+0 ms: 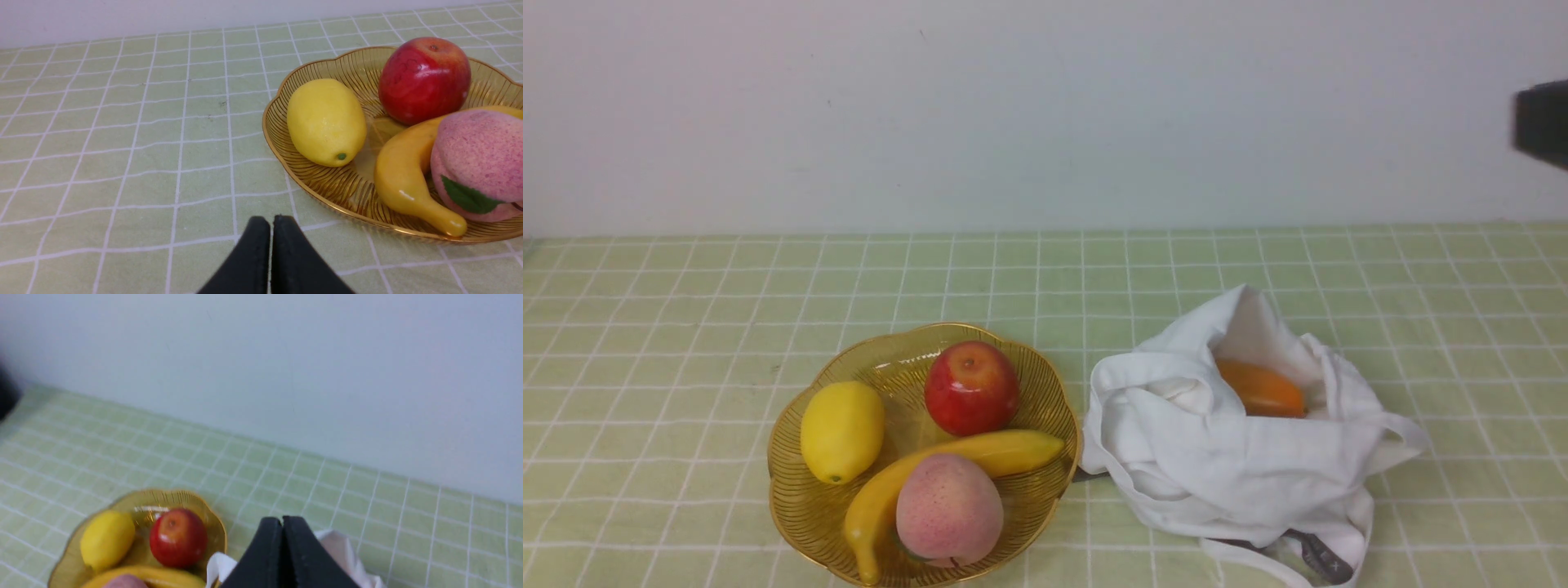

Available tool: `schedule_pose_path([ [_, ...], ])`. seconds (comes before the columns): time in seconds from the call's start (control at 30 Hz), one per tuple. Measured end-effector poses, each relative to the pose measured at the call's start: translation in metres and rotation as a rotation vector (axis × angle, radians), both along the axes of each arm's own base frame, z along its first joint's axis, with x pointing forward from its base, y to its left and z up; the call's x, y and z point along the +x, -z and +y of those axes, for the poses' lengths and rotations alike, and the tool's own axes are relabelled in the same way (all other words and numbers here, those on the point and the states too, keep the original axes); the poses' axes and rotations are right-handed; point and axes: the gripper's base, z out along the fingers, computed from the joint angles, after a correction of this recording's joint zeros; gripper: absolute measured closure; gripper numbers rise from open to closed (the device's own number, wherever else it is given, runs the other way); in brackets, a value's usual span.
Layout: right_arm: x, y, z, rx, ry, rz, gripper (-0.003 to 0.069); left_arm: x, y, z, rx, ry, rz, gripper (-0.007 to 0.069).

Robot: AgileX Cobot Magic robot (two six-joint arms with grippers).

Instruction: Take the fruit out of the bag on the green coffee tablecloth and place them on the plate.

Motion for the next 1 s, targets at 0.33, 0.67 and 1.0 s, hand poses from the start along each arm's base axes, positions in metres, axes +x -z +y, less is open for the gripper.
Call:
schedule_pose_path([
  [0.33,-0.091,0.069,-0.061,0.225,-0.215,-0.585,0.0673,0.0,0.0,0.0,0.0,0.0,0.0,0.0632],
  [0.67,-0.098,0.092,-0.065,0.233,-0.234,-0.623,0.0673,0.0,0.0,0.0,0.0,0.0,0.0,0.0632],
  [1.0,-0.1,0.091,-0.064,0.311,-0.258,-0.595,0.0673,0.0,0.0,0.0,0.0,0.0,0.0,0.0632],
])
